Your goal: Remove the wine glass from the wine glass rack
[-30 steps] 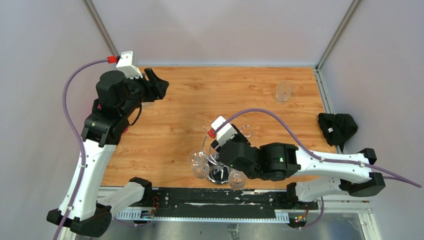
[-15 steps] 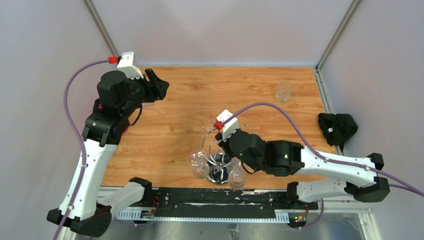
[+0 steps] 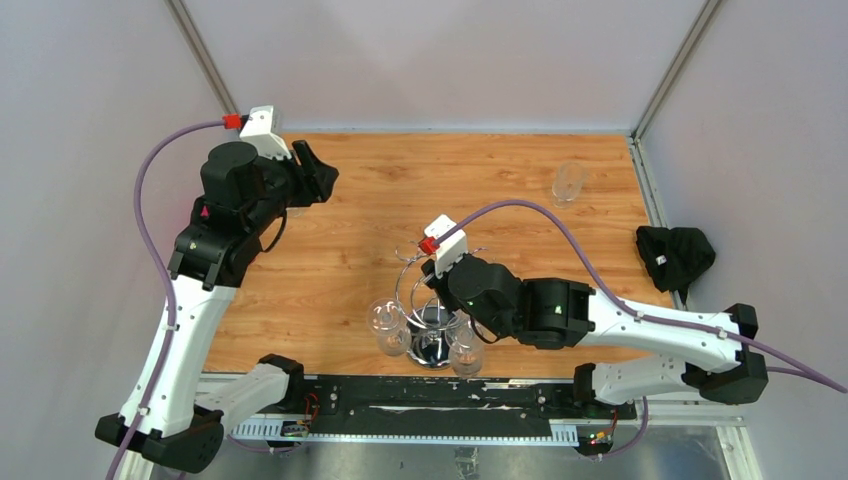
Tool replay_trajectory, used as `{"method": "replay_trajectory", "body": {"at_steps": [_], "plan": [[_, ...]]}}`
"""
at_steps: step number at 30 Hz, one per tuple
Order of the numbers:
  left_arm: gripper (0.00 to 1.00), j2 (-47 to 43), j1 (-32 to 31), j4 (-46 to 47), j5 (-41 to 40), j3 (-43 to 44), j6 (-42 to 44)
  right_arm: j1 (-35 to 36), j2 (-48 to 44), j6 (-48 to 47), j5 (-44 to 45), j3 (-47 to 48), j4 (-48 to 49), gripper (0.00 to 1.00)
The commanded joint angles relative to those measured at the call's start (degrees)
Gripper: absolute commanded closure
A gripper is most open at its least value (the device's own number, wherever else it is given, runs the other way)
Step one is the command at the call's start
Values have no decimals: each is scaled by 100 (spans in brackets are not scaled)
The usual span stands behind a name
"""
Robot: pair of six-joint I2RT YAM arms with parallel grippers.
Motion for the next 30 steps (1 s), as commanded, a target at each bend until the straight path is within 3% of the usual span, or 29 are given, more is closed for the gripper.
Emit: {"method": "replay_trajectory", "body": {"at_steps": [1,15,30], "plan": [[48,-2,-30,-49,21,11,106,-85,183,132,59,165,-254,100],[51,228,-30,-49,-205,300,112,-456,458,-398,240,448,-105,100],[52,615,-30,9,-199,709,123,-1340,733,-992,-343,731,337,100]]}}
